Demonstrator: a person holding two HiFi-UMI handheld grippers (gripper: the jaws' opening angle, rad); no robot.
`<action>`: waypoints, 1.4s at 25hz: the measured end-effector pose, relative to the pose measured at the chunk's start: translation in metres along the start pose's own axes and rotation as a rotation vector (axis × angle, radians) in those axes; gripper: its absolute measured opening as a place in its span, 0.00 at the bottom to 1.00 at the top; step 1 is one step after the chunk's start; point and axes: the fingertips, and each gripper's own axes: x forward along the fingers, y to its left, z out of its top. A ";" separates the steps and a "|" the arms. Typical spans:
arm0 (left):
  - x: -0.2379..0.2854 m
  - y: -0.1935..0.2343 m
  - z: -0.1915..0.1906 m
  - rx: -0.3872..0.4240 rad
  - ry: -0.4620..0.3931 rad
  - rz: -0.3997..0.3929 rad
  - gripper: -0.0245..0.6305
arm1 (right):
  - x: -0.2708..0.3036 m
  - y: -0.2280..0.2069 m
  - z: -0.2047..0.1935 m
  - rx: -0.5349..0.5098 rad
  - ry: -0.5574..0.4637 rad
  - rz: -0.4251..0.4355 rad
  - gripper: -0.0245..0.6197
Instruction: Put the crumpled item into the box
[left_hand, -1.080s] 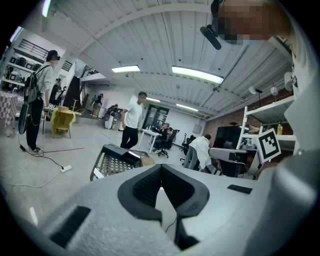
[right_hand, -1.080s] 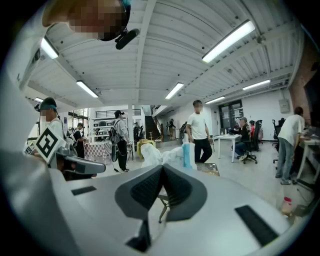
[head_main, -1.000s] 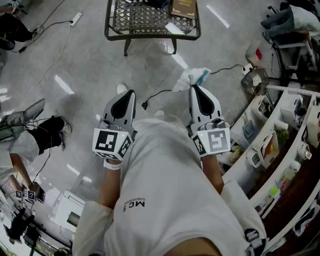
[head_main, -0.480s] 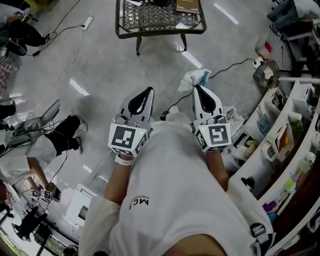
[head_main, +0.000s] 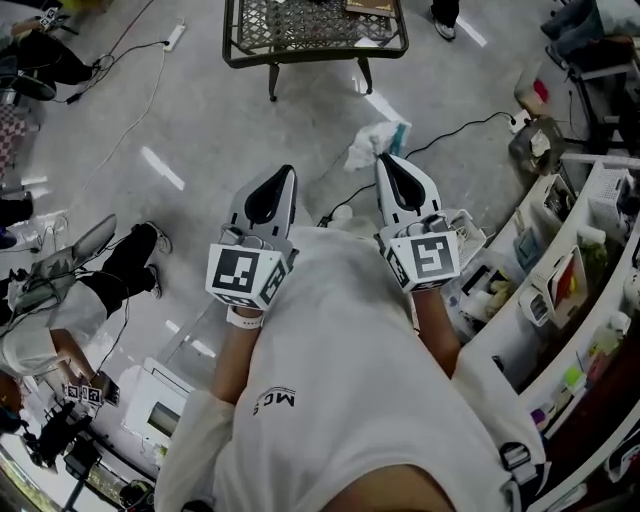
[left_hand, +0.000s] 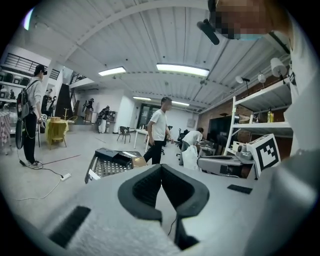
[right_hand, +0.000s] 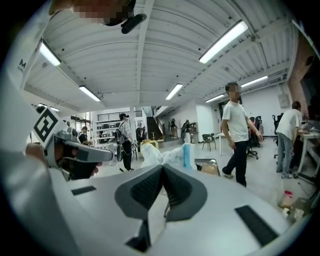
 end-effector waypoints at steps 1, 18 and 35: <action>0.004 0.000 0.000 -0.003 0.004 -0.003 0.07 | 0.002 -0.003 0.001 0.006 0.000 0.000 0.07; 0.201 0.173 0.079 -0.062 0.011 -0.106 0.07 | 0.219 -0.091 0.044 0.008 0.088 -0.064 0.07; 0.321 0.285 0.161 -0.024 0.030 -0.260 0.07 | 0.394 -0.137 0.107 0.067 0.065 -0.174 0.07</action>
